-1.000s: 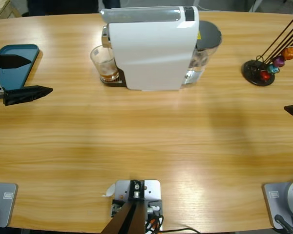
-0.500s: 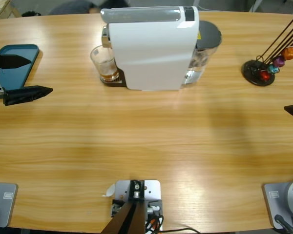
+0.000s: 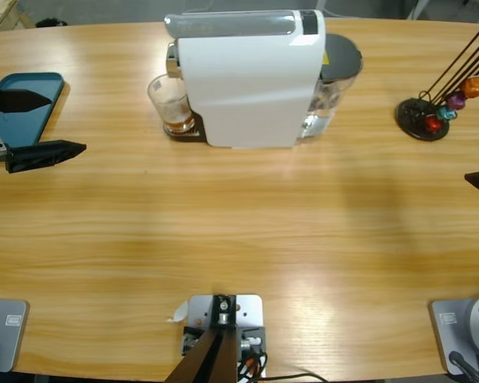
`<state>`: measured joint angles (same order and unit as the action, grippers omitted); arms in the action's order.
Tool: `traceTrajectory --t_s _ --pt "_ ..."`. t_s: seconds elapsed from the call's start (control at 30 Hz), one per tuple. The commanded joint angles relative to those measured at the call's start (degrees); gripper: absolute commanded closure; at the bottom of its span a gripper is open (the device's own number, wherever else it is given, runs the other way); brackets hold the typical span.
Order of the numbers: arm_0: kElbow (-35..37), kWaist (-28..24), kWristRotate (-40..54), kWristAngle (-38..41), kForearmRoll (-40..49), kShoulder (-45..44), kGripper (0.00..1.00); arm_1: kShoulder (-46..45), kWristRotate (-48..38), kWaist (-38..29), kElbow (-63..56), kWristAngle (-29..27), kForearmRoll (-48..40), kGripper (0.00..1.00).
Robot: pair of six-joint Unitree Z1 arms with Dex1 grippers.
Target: Pour coffee
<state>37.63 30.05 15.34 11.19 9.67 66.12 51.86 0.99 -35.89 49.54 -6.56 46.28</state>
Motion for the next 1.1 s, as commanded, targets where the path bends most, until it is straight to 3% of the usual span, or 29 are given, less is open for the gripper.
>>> traceTrajectory --t_s 0.03,0.6,1.1 --pt "-2.39 0.54 0.04 -0.63 -1.06 2.26 0.009 -0.10 -0.73 -0.41 -1.38 -1.09 0.21 0.000" --pt "-2.61 0.43 -0.23 -0.26 -0.97 3.24 0.009 0.31 -0.73 -0.41 -1.38 -1.09 0.21 0.000" --pt "2.40 -1.85 4.01 2.59 -10.01 17.83 0.004 0.25 -0.73 -0.41 -1.38 -1.09 0.21 0.000"
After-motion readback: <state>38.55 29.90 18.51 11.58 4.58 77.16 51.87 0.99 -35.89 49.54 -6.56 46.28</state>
